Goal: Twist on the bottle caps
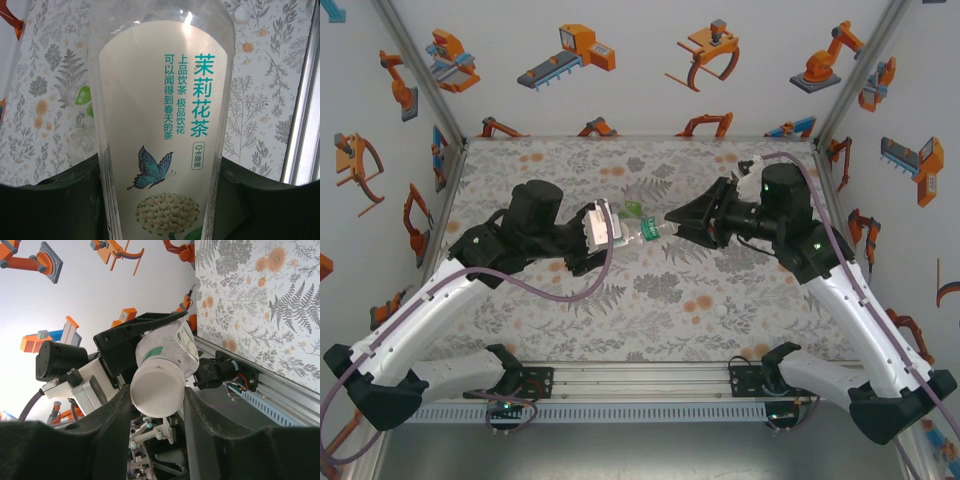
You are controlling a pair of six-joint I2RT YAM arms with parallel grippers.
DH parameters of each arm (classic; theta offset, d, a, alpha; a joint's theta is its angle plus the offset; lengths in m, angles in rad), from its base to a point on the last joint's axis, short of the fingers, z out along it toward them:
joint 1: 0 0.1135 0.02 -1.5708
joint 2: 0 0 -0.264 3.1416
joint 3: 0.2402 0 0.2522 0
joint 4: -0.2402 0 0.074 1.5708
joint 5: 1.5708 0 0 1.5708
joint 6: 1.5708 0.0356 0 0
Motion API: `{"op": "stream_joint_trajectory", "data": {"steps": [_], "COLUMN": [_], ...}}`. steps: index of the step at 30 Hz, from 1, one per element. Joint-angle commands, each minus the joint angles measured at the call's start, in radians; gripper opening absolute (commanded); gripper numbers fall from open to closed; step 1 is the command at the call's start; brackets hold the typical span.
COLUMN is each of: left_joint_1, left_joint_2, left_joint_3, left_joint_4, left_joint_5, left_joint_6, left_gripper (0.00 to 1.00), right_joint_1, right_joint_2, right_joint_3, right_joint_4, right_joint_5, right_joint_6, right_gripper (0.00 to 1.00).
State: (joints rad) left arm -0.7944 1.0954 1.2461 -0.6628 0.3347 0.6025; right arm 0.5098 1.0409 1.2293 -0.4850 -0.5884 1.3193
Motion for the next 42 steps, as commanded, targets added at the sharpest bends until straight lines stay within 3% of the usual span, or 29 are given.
{"op": "stream_joint_trajectory", "data": {"steps": [1,5,9,15,18,26,30,36,42], "left_joint_1": [-0.013,-0.012,-0.013,-0.013,-0.012,-0.013,-0.012,-0.013,-0.014], "left_joint_2": [0.004,0.006,0.002,-0.011,-0.023,-0.048,-0.061,-0.067,-0.062], "left_joint_3": [0.007,0.007,0.008,0.001,-0.008,-0.001,0.003,0.010,0.019], "left_joint_4": [0.146,0.139,0.120,0.090,0.089,0.057,0.038,0.017,0.013], "left_joint_5": [0.026,0.029,0.034,0.051,0.067,0.127,0.166,0.191,0.191], "left_joint_6": [0.033,0.038,0.041,0.030,0.024,0.022,0.021,0.013,0.008], "left_gripper": [0.00,0.00,0.00,0.00,0.00,0.00,0.00,0.00,0.00], "right_joint_1": [0.016,0.016,0.012,0.000,-0.005,-0.007,-0.007,-0.007,-0.007], "right_joint_2": [0.038,0.048,0.028,-0.031,-0.058,-0.037,-0.044,-0.047,-0.041], "right_joint_3": [0.046,0.111,0.151,0.151,0.145,0.205,0.209,0.160,0.114], "right_joint_4": [-0.123,-0.167,-0.165,-0.110,-0.036,-0.003,0.037,0.129,0.160], "right_joint_5": [-0.085,-0.041,-0.002,0.040,0.023,-0.165,-0.345,-0.505,-0.506], "right_joint_6": [0.132,-0.035,-0.250,-0.582,-0.699,-1.116,-1.323,-1.459,-1.499], "right_gripper": [0.12,0.38,0.49,0.51,0.58,0.59,0.60,0.66,0.65]}}
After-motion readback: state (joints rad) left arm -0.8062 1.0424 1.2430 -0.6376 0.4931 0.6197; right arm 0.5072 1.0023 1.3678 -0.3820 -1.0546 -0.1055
